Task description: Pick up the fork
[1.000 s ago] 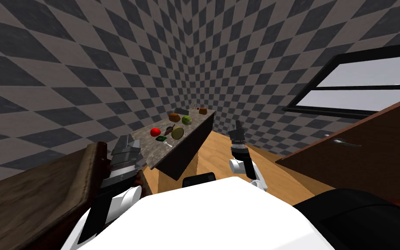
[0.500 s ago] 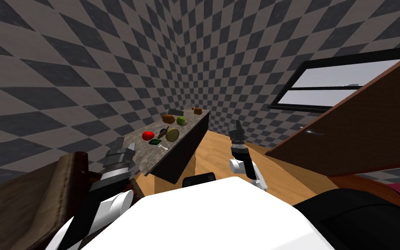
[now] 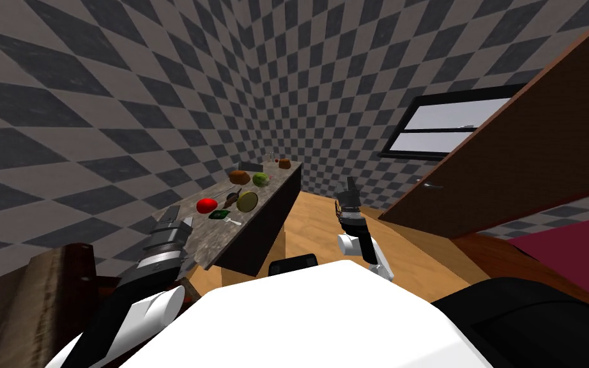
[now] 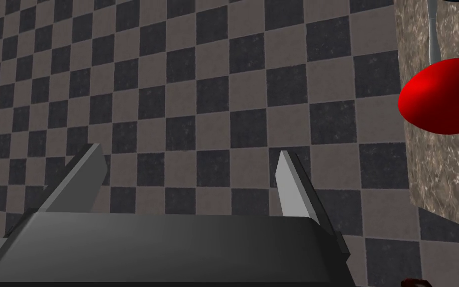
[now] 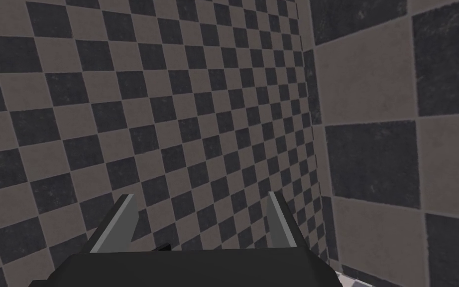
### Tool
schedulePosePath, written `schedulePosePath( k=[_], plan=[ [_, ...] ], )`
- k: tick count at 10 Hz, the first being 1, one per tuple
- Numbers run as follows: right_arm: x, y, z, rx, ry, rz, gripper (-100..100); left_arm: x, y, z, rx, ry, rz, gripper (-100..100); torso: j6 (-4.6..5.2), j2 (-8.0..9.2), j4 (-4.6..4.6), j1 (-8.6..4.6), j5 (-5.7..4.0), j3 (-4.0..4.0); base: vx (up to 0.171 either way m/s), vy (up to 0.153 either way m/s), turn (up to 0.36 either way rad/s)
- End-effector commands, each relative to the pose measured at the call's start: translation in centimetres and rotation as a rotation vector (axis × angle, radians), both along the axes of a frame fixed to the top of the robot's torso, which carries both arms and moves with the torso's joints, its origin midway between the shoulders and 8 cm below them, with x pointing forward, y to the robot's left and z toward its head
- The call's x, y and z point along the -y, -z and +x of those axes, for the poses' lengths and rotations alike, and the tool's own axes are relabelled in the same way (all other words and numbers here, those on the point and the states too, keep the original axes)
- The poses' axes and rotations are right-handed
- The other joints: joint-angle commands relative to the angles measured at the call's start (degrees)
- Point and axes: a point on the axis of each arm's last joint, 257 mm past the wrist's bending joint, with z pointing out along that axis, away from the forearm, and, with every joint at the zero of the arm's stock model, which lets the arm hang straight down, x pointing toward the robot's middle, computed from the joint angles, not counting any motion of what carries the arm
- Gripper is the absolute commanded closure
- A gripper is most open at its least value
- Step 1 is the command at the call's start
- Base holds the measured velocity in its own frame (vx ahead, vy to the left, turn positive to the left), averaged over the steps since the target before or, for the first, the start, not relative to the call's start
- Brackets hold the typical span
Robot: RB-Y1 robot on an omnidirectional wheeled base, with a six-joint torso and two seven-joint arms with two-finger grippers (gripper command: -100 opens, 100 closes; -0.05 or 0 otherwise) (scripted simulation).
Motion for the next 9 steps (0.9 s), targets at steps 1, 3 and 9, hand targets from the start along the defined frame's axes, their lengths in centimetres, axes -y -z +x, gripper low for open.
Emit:
schedulePosePath(
  k=[1, 3, 9],
  plan=[
    [0.0, 0.0, 0.0, 0.000, 0.000, 0.000, 0, -0.4, 0.8, 0.0, -0.034, -0.011, -0.009, -100, 0.00, 0.00, 0.00, 0.00, 0.00, 0.00, -0.001, 0.013, 0.012],
    [0.0, 0.0, 0.0, 0.000, 0.000, 0.000, 0, -1.9, 2.0, -0.4, -0.095, -0.044, -0.017, -100, 0.05, -0.03, -0.01, -0.04, -0.02, -0.02, 0.002, 0.017, -0.222],
    [0.0, 0.0, 0.0, 0.000, 0.000, 0.000, 0, -4.9, 5.2, -1.6, -0.245, -0.114, -0.047, -100, 0.00, -0.05, -0.01, -0.01, 0.00, -0.03, 0.002, 0.019, -0.143]
  ],
)
